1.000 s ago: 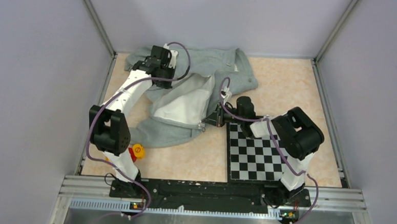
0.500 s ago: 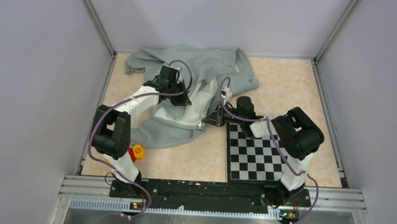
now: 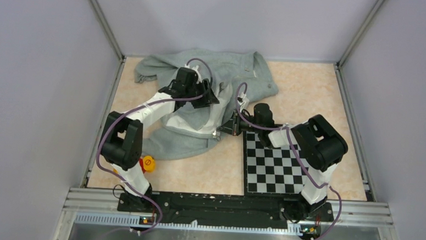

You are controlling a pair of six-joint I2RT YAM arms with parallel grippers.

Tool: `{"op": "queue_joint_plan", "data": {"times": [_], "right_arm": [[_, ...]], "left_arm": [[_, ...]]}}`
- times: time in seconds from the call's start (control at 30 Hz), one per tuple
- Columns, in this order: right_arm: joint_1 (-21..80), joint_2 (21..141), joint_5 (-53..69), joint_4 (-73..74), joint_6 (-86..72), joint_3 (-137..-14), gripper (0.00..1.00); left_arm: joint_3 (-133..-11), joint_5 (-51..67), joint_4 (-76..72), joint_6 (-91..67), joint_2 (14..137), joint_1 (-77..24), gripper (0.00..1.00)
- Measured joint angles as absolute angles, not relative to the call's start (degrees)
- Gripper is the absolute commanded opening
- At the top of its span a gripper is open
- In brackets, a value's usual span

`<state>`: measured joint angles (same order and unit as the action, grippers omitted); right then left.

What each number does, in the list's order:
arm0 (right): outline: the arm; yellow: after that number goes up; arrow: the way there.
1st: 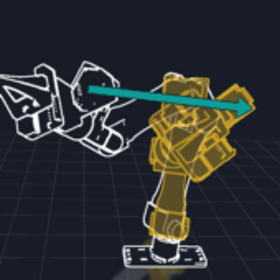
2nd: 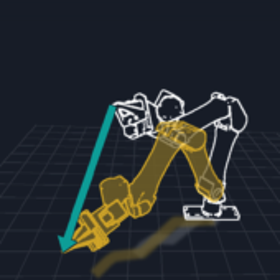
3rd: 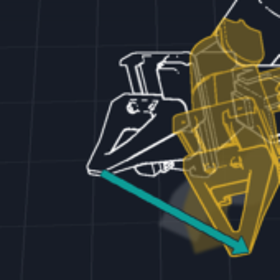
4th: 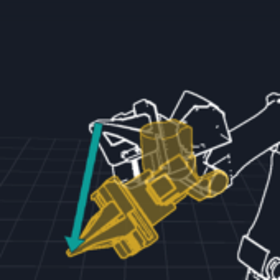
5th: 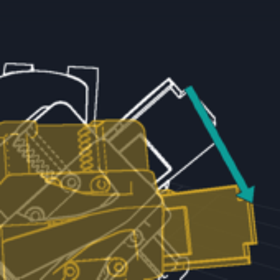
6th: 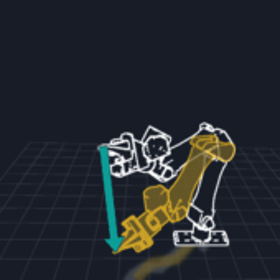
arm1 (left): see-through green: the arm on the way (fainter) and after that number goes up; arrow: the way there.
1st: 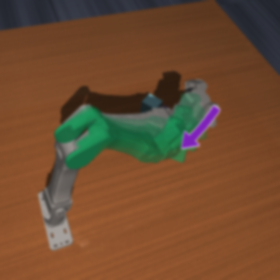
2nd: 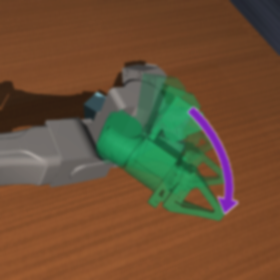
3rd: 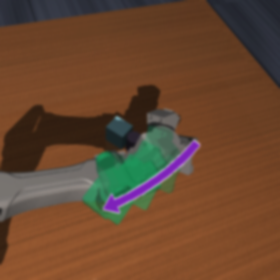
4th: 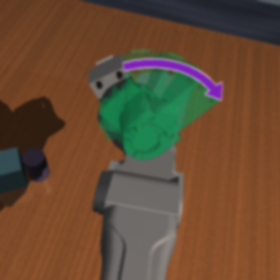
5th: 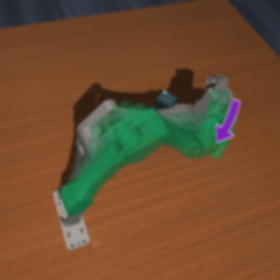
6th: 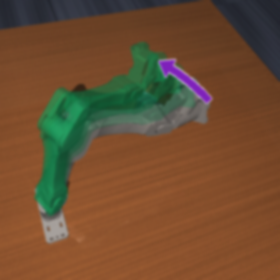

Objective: Zip up the jacket

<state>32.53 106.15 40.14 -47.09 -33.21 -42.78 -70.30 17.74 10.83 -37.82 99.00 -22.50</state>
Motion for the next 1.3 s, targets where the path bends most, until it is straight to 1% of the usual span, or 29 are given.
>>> {"op": "queue_joint_plan", "data": {"times": [0.1,0.2,0.37,0.53,0.63,0.83,1.0,1.3], "right_arm": [[32.5,106.1,40.1,-47.1,-33.2,-42.8,0.0],[32.5,106.1,40.2,-47.1,-33.3,-42.8,0.0],[32.5,106.1,40.2,-47.1,-33.6,-42.8,0.0],[32.5,106.1,40.2,-47.1,-33.7,-42.9,0.0],[32.5,106.2,40.2,-47.1,-33.7,-42.9,0.0],[32.5,106.2,40.2,-47.1,-33.6,-42.9,0.0],[32.5,106.2,40.2,-47.0,-33.6,-42.9,0.0],[32.5,106.2,40.2,-47.0,-33.6,-42.9,0.0]], "left_arm": [[-72.4,18.8,13.0,-33.5,99.0,-22.5,0.66],[-75.4,19.4,17.4,-26.9,99.0,-22.5,0.66],[-80.7,18.4,29.0,-13.9,98.8,-22.5,0.67],[-82.8,14.1,39.0,-4.7,98.8,-23.5,0.69],[-82.8,8.6,43.9,-0.8,98.8,-26.0,0.69],[-83.8,-1.4,48.1,2.6,100.6,-31.4,0.68],[-85.4,-7.4,48.0,3.2,105.1,-32.5,0.69],[-85.4,-11.1,47.1,3.1,107.6,-33.3,0.7]]}}
